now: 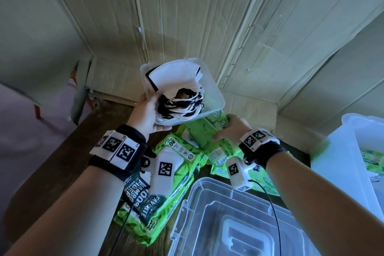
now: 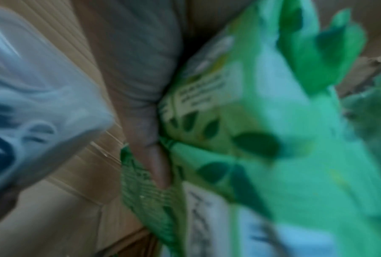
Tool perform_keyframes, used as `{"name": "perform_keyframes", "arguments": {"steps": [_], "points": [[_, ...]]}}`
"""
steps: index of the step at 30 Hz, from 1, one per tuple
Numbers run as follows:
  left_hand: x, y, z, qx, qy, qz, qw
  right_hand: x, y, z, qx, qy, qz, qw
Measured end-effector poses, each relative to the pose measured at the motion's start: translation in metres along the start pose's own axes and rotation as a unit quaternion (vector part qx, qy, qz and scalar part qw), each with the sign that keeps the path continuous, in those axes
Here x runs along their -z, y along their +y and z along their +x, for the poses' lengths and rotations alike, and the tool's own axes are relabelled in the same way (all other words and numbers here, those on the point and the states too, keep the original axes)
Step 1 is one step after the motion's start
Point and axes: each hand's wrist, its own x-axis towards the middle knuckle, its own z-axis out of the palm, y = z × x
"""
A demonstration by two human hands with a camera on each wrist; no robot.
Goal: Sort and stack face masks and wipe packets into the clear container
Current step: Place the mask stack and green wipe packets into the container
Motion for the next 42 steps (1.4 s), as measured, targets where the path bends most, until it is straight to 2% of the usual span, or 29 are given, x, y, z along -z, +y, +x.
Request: {"name": "perform_keyframes", "arguments": {"steps": [3,5,7,9,11,12,14,16,18,21,26,29,32,34,37,39,41,42], "points": [[-0.004,0.008,-0.004,-0.012,-0.010,0.000,1.000,0.032,0.001,-0.018,0.030,0.103,-0.068,0.992],[-0.008,0.011,-0.006,-0.017,-0.017,0.000,1.000,0.045,0.004,-0.032,0.054,0.194,-0.173,0.964],[-0.013,0.012,-0.008,-0.020,-0.023,0.002,1.000,0.045,0.013,-0.042,0.077,0.220,-0.247,0.941],[-0.018,0.009,-0.008,-0.015,-0.025,0.003,1.000,0.030,0.029,-0.047,0.092,0.144,-0.276,0.946],[-0.022,0.005,-0.008,-0.010,-0.026,0.007,1.000,0.013,0.048,-0.046,0.087,0.050,-0.228,0.969],[-0.023,0.003,-0.007,-0.007,-0.027,0.009,1.000,0.010,0.053,-0.044,0.082,0.032,-0.173,0.981],[-0.025,0.001,-0.004,-0.004,-0.028,0.010,1.000,0.014,0.054,-0.035,0.050,0.047,-0.069,0.995],[-0.025,-0.002,-0.002,0.001,-0.027,0.008,1.000,0.020,0.051,-0.024,0.030,0.064,-0.050,0.996],[-0.025,-0.004,-0.001,0.007,-0.025,0.004,1.000,0.023,0.047,-0.014,0.028,0.041,-0.103,0.993],[-0.022,-0.008,-0.001,0.015,-0.025,0.000,1.000,0.019,0.037,-0.003,0.034,-0.058,-0.194,0.979],[-0.015,-0.010,-0.001,0.014,-0.022,-0.007,1.000,0.002,0.014,0.006,0.060,-0.146,-0.349,0.924],[-0.013,-0.011,0.000,0.014,-0.014,-0.007,1.000,-0.007,0.010,0.011,0.011,-0.124,-0.359,0.925],[-0.015,-0.010,0.001,0.016,-0.014,-0.011,1.000,-0.007,0.012,0.005,0.017,-0.086,-0.384,0.919],[-0.018,-0.007,0.001,0.015,-0.018,-0.012,1.000,-0.001,0.017,-0.003,0.007,-0.031,-0.331,0.943],[-0.024,-0.003,0.000,0.015,-0.025,-0.015,0.999,0.007,0.031,-0.010,-0.084,0.060,-0.184,0.977],[-0.030,-0.001,-0.001,0.016,-0.031,-0.015,0.999,0.014,0.042,-0.017,-0.129,0.044,-0.108,0.985],[-0.038,0.000,-0.005,0.013,-0.047,-0.014,0.999,0.022,0.048,-0.026,-0.145,-0.019,-0.166,0.975],[-0.041,0.000,-0.007,0.010,-0.055,-0.011,0.998,0.025,0.049,-0.028,-0.134,-0.021,-0.226,0.965]]}}
